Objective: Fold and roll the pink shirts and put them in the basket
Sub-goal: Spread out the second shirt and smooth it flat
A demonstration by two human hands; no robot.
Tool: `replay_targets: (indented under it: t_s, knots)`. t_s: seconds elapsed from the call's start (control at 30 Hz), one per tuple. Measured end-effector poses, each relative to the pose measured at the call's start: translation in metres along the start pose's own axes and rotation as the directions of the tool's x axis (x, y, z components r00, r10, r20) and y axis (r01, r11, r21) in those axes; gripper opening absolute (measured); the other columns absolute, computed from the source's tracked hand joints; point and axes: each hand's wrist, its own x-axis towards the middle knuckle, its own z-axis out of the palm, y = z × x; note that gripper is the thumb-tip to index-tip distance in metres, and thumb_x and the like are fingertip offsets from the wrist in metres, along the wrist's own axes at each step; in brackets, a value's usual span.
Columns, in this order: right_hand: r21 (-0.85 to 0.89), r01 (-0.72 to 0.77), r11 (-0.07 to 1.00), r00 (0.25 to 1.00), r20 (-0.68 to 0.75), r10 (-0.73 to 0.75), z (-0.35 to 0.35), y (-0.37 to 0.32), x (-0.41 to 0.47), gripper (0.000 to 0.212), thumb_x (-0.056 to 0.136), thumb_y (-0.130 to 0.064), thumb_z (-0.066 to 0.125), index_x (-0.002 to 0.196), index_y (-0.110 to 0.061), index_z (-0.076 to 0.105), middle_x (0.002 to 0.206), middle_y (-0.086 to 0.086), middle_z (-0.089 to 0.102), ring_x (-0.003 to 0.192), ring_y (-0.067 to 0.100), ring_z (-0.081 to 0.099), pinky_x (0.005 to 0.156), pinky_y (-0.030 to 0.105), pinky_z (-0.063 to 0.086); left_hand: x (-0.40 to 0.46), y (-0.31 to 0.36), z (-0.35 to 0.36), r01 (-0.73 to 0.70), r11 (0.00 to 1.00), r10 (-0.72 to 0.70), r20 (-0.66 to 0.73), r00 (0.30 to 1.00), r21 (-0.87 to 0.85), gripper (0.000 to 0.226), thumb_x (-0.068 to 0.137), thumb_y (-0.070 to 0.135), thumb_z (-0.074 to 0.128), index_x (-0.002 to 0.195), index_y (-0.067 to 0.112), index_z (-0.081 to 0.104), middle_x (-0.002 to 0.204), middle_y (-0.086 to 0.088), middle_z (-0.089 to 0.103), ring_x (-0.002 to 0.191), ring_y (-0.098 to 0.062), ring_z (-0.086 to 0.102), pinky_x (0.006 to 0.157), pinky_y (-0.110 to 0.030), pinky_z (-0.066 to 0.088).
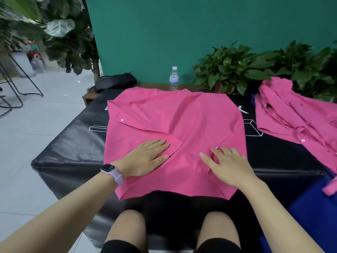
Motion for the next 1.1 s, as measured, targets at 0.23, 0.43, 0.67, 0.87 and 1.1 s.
replay_targets:
  t_s: [0.23, 0.43, 0.67, 0.87, 1.1]
  knots:
    - [0.127, 0.155, 0.98, 0.981, -0.136, -0.138, -0.014, 0.025, 0.028, 0.042, 0.103, -0.047, 0.035, 0.129, -0.028, 0.063, 0.12, -0.005, 0.059, 0.122, 0.02, 0.051, 0.094, 0.035, 0.041, 0.001, -0.019, -0.014, -0.065, 0.982, 0.024, -0.227, 0.974, -0.175, 0.041, 0.107, 0.03, 0.04, 0.146, 0.02, 0.049, 0.15, 0.002, 0.048, 0.138, -0.018, 0.041, 0.114, -0.022, 0.024]
    - [0.057, 0.298, 0.953, 0.942, -0.176, -0.284, -0.002, 0.03, 0.091, 0.044, 0.106, -0.029, 0.039, 0.149, -0.026, 0.048, 0.152, -0.005, 0.045, 0.142, 0.017, 0.037, 0.119, 0.039, 0.028, 0.035, -0.075, -0.024, 0.267, 0.963, -0.255, -0.183, 0.949, 0.041, 0.059, 0.105, 0.046, 0.038, 0.158, 0.024, 0.025, 0.165, -0.009, 0.019, 0.152, -0.026, 0.017, 0.124, -0.038, 0.012]
    - [0.062, 0.272, 0.96, 0.962, -0.054, -0.269, 0.013, 0.009, 0.142, 0.065, 0.102, -0.062, 0.028, 0.161, -0.034, 0.019, 0.168, -0.009, 0.014, 0.155, 0.008, 0.007, 0.125, 0.029, 0.001, 0.074, -0.089, -0.015, 0.345, 0.939, -0.341, -0.144, 0.929, 0.003, 0.065, 0.102, 0.061, 0.025, 0.16, 0.034, 0.014, 0.168, 0.004, 0.008, 0.155, -0.015, 0.005, 0.125, -0.036, 0.002]
    - [0.024, 0.252, 0.967, 0.967, 0.032, -0.253, 0.011, 0.009, 0.144, 0.067, 0.102, -0.065, 0.021, 0.161, -0.037, 0.007, 0.169, -0.011, 0.002, 0.154, 0.004, -0.003, 0.126, 0.03, -0.004, 0.079, -0.092, -0.015, 0.359, 0.933, -0.354, -0.135, 0.926, 0.015, 0.067, 0.101, 0.062, 0.022, 0.16, 0.034, 0.009, 0.168, 0.004, 0.004, 0.155, -0.015, 0.002, 0.125, -0.036, 0.0]
    - [0.031, 0.215, 0.976, 0.975, 0.049, -0.216, 0.011, 0.012, 0.128, 0.069, 0.099, -0.07, 0.016, 0.161, -0.04, 0.006, 0.169, -0.013, 0.0, 0.154, 0.003, -0.004, 0.126, 0.031, -0.003, 0.056, -0.072, -0.012, 0.366, 0.93, -0.36, -0.13, 0.924, 0.023, 0.067, 0.102, 0.06, 0.021, 0.161, 0.031, 0.007, 0.168, 0.003, 0.003, 0.155, -0.015, 0.0, 0.125, -0.037, 0.0]
